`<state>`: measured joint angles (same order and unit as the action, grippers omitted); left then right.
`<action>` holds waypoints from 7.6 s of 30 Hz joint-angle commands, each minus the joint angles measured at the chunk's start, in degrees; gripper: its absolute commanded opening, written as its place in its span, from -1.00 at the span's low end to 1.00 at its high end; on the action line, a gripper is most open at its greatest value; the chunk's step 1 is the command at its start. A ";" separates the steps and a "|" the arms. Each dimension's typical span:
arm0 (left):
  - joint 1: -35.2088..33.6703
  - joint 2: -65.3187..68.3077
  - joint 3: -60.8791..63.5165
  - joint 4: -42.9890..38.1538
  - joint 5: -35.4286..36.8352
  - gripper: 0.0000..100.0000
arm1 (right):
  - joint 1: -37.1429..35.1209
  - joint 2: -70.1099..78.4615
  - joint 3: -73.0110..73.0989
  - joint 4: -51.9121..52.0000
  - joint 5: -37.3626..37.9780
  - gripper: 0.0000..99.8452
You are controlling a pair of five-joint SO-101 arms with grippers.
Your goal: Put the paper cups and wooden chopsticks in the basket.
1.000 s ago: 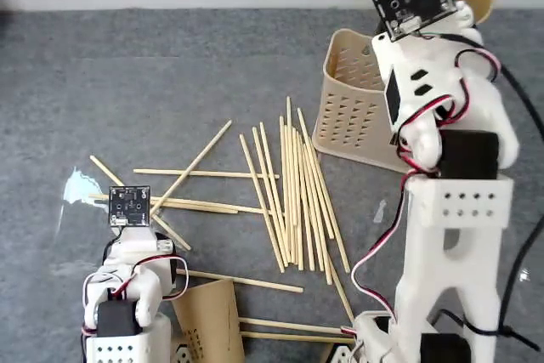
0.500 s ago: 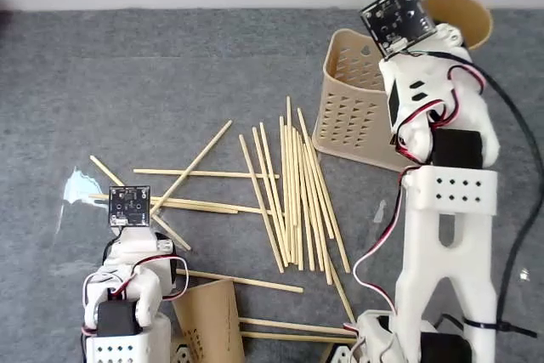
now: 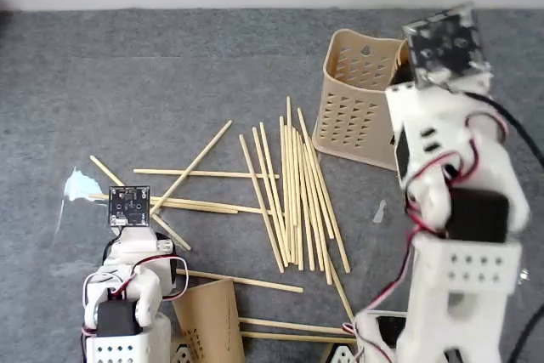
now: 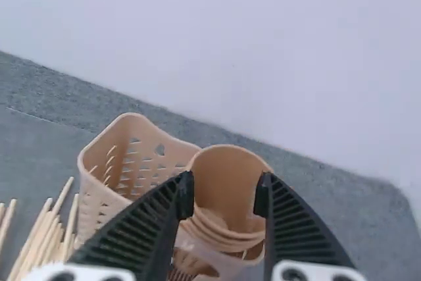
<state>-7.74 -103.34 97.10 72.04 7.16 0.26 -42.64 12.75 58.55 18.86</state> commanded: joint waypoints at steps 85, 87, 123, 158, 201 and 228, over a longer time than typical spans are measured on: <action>-49.23 -0.97 -0.75 -16.09 -18.73 -0.97 | -71.87 20.79 15.74 10.42 -28.66 -0.66; -49.23 -0.97 -0.75 -16.09 -18.73 -0.97 | -71.78 20.79 15.74 9.89 -27.96 -0.66; -49.23 -0.97 -0.75 -16.00 -18.73 -0.97 | -44.70 23.69 -4.48 35.56 -12.75 -0.98; -49.14 -0.97 -0.75 -15.91 -18.64 -0.97 | -65.89 31.78 9.76 11.21 -25.58 -0.76; -49.14 -0.97 -0.75 -15.91 -18.64 -0.97 | -48.92 17.19 -7.30 35.47 -9.23 -0.98; -49.14 -0.97 -0.75 -13.36 -18.64 -0.97 | -47.69 29.32 4.66 16.13 -15.30 -0.77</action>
<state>-57.23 -103.34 96.92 58.51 -11.47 -46.95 -14.77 18.02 78.59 4.18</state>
